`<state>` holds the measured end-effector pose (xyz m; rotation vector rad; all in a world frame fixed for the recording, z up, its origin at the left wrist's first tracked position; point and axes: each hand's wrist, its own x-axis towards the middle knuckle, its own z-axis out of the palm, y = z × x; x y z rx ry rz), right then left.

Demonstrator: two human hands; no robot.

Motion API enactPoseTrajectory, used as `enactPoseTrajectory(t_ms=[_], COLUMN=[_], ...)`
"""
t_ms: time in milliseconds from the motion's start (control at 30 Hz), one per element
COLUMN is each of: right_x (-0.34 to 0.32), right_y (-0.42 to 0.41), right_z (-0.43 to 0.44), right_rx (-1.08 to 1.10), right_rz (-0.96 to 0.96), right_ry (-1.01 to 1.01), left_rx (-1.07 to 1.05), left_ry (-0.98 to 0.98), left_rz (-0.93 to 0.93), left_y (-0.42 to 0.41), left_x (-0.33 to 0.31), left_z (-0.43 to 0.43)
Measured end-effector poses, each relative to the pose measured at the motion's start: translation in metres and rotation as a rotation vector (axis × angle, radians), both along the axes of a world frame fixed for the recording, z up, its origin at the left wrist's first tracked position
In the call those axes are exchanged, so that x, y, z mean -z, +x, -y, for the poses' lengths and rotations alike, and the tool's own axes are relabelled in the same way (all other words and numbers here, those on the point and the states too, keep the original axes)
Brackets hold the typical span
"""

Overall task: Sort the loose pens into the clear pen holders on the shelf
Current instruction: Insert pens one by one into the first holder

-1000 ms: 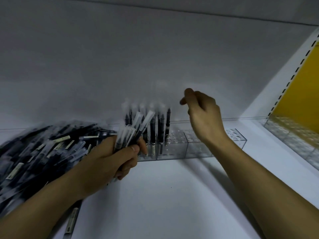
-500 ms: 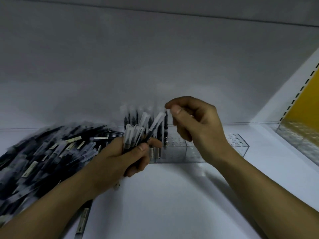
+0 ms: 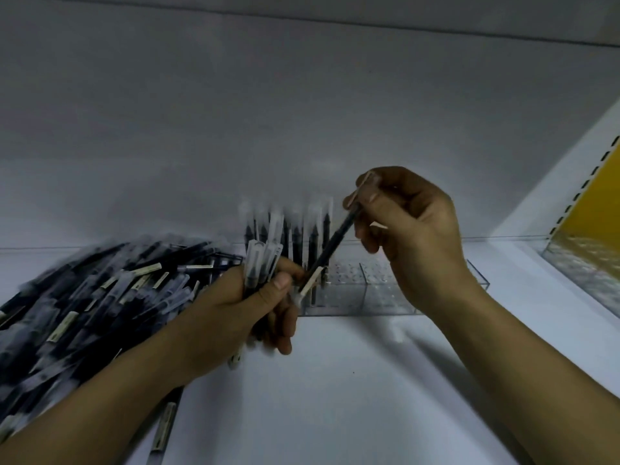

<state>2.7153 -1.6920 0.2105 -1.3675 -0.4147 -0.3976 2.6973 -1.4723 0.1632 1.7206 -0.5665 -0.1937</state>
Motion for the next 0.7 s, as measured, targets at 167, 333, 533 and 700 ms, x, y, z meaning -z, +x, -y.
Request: enactPoseTrajectory(t_ms=[167,333,533,700], right_x=[-0.003,-0.002,0.002,0.008], right_y=[0.007,0.01,0.011,0.011], right_z=[0.009,0.012,0.009,0.006], right_rx=[0.256,0.391,0.393,0.377], right_rz=[-0.01,0.061,0.112,0.164], right_ry=[0.041,-0.022,-0.123,-0.214], left_rx=[0.003,-0.024,-0.001,-0.007], left_ry=[-0.066,-0.169,-0.221,-0.159], left_rz=[-0.014,-0.206,-0.287,-0.242], left_y=[0.003,-0.001,-0.004,-0.004], left_x=[0.002,-0.004,-0.008,-0.007], left_z=[0.002,0.004,0.005,0.004])
